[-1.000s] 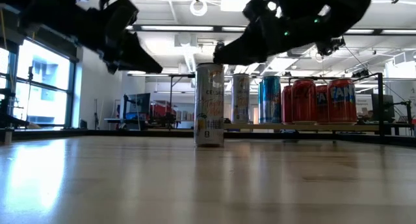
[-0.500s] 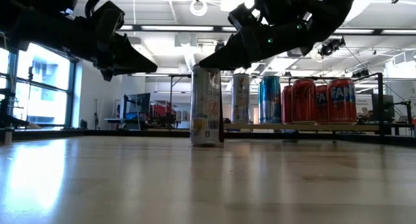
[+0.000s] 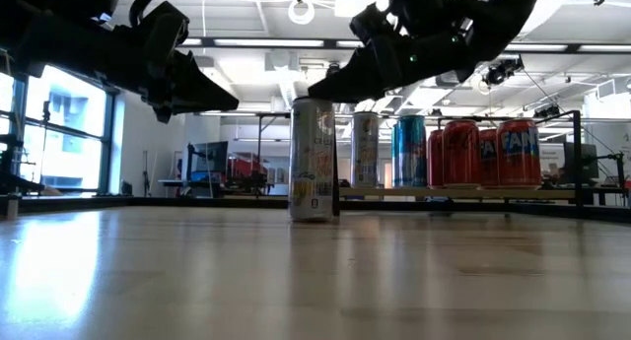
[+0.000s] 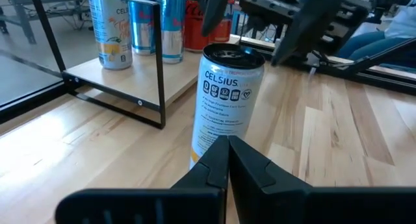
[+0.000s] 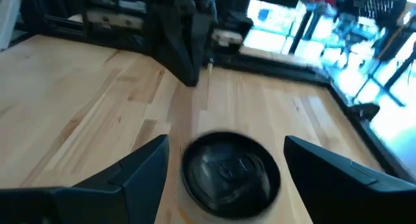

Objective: Place canned beverage on shelf
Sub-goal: Put the white soda can on the shelf and align it with the other white soda can

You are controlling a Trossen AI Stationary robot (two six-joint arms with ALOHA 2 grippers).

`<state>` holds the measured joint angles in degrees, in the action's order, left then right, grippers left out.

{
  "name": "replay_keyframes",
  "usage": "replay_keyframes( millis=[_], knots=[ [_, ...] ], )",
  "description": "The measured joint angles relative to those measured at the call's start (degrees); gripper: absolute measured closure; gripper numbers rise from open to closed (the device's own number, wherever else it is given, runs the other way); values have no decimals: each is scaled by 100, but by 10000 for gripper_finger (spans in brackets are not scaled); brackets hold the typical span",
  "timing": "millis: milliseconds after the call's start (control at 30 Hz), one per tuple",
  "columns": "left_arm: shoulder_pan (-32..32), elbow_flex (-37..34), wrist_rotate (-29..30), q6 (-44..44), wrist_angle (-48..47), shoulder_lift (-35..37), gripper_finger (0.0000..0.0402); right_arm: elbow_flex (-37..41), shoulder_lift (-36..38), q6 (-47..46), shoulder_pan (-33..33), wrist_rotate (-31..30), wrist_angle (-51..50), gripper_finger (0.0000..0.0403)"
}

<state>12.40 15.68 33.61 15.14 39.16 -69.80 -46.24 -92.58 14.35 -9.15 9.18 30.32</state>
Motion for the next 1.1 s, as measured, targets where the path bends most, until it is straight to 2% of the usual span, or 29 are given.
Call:
replay_keyframes(
  millis=[567, 900, 1100],
  knots=[
    [0, 1, 2, -28, 13, -2, 399, 0, -7, -186, -111, 264, -109, 114],
    [0, 1, 2, -31, 15, -4, 399, -153, -375, -272, -222, 309, 119, 114],
    [2, 1, -7, -33, 2, -4, 399, -181, -357, -342, -188, 340, 46, 114]
  ],
)
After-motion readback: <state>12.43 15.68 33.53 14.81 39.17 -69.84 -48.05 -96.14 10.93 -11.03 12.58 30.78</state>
